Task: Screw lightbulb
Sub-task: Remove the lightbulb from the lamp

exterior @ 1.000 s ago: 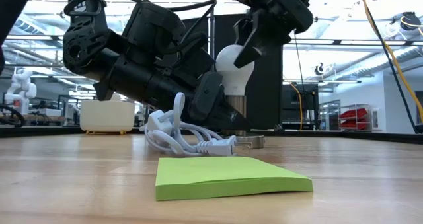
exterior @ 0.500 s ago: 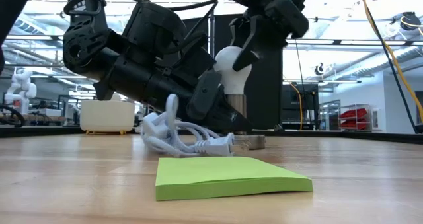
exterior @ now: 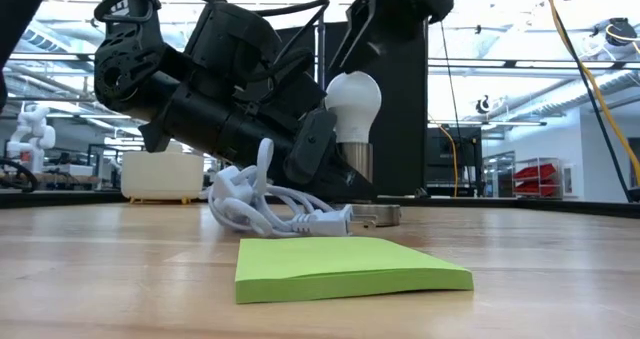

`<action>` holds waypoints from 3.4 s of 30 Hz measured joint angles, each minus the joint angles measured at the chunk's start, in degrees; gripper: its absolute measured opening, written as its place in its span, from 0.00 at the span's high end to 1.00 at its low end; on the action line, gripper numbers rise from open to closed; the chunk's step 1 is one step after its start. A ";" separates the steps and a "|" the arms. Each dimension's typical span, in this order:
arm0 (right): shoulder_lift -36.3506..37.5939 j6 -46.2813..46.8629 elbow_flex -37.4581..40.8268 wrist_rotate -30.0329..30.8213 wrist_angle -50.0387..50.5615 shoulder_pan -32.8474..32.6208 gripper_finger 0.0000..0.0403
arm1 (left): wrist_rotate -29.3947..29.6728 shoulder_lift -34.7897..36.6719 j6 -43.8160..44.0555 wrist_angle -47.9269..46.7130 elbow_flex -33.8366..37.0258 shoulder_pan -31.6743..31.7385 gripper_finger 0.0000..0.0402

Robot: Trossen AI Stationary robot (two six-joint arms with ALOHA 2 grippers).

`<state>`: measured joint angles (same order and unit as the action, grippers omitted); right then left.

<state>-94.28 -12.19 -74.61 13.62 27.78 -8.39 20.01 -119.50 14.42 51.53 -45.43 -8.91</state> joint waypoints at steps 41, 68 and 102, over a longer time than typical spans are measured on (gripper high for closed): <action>-6.73 20.80 -3.94 -0.47 7.33 0.18 0.24 | -0.08 -0.11 -0.90 0.04 0.04 0.10 0.53; -6.67 -6.05 -4.00 -5.80 7.48 0.53 0.26 | -8.44 -0.11 -2.73 0.07 0.00 0.25 0.53; -6.51 50.31 -9.36 21.35 15.56 -9.14 0.30 | -6.25 -0.09 -2.32 -0.04 -0.04 0.22 0.53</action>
<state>-100.79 38.12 -83.96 34.98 43.34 -17.52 13.76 -119.59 12.10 51.48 -45.47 -8.69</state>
